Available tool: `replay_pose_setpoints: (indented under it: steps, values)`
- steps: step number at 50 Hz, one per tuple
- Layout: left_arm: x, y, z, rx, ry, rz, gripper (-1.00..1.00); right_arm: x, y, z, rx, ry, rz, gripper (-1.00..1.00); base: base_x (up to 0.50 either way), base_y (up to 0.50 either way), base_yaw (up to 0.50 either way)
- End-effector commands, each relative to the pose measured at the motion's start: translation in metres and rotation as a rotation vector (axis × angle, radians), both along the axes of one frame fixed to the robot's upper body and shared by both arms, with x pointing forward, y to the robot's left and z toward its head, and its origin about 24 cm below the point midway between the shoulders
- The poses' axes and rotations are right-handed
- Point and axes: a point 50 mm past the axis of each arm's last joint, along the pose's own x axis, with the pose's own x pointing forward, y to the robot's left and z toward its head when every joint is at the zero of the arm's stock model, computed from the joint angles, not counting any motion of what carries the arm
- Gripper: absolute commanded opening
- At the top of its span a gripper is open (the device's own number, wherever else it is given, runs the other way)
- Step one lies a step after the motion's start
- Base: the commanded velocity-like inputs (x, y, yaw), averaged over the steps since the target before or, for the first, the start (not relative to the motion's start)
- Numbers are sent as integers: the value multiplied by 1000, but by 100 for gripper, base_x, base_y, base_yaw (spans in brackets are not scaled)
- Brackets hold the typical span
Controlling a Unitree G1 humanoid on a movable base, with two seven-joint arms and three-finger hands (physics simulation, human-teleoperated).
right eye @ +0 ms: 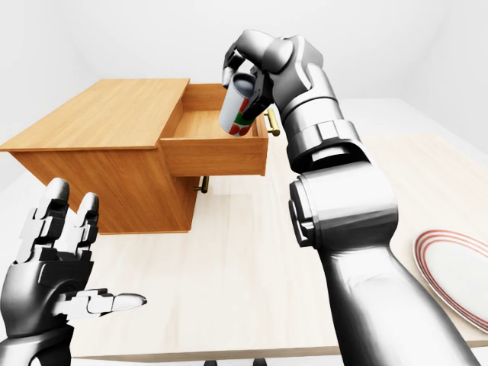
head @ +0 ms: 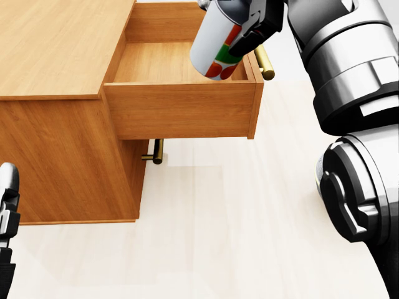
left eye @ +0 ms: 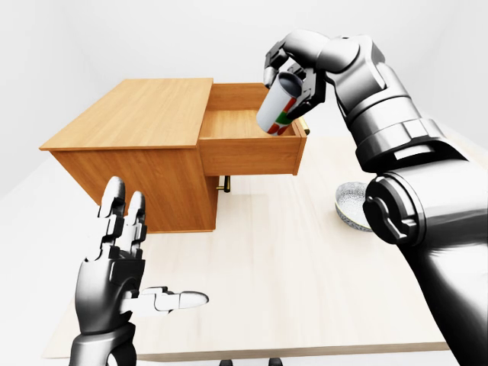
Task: Put the ketchup in the top drawer of the cabinet.
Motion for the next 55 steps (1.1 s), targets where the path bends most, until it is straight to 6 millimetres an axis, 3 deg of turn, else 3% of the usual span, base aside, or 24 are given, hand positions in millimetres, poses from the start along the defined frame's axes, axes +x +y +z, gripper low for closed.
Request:
replay_pose_setpoints:
  steps: [1,25,55]
  values:
    - [1,0,0,0,1,0,100,-1,-1,4,-64,-32,-30,-100,0,0,0]
    - [0,-1,-1,0,8,-5,100,-3,3,22,-56,-168,-81,-100,0,0,0]
    - [2,0,-1,3,2,2,100,8,-1,-20,-3,-140,-136,-100,0,0,0]
